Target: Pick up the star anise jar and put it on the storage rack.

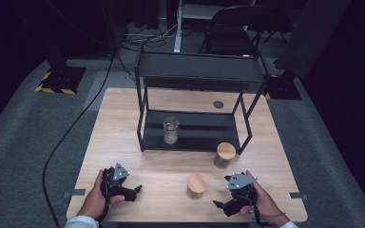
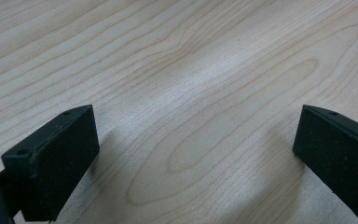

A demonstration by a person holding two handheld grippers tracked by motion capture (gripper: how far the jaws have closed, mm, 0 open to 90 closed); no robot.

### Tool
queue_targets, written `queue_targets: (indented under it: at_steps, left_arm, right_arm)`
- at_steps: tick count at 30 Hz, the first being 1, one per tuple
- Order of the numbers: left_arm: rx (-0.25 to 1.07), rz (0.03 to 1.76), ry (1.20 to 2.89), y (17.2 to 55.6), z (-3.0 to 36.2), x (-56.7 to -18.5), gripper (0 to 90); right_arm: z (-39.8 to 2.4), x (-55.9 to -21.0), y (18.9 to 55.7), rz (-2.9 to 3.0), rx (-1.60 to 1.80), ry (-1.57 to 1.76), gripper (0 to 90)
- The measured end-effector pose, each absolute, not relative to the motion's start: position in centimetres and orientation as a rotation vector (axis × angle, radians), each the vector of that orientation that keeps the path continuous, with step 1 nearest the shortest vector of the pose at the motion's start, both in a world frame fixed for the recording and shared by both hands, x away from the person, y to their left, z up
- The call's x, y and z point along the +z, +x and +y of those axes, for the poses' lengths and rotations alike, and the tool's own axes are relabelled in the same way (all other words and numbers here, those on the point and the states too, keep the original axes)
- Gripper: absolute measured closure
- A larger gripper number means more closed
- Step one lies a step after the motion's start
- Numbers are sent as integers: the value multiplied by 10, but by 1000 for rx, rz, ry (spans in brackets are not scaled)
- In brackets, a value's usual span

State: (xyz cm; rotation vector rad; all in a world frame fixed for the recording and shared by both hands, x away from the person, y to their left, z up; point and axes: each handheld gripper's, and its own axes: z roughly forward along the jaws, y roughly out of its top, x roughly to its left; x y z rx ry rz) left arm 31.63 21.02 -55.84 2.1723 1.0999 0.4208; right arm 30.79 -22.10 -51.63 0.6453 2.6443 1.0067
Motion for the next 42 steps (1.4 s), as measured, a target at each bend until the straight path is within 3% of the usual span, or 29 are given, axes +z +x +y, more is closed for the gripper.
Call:
queue_targets:
  at_steps: [42]
  left_arm:
    - [421,1100,2173,316,210,-558,0]
  right_arm:
    - [-171,-503,314,2700,1073,532,19]
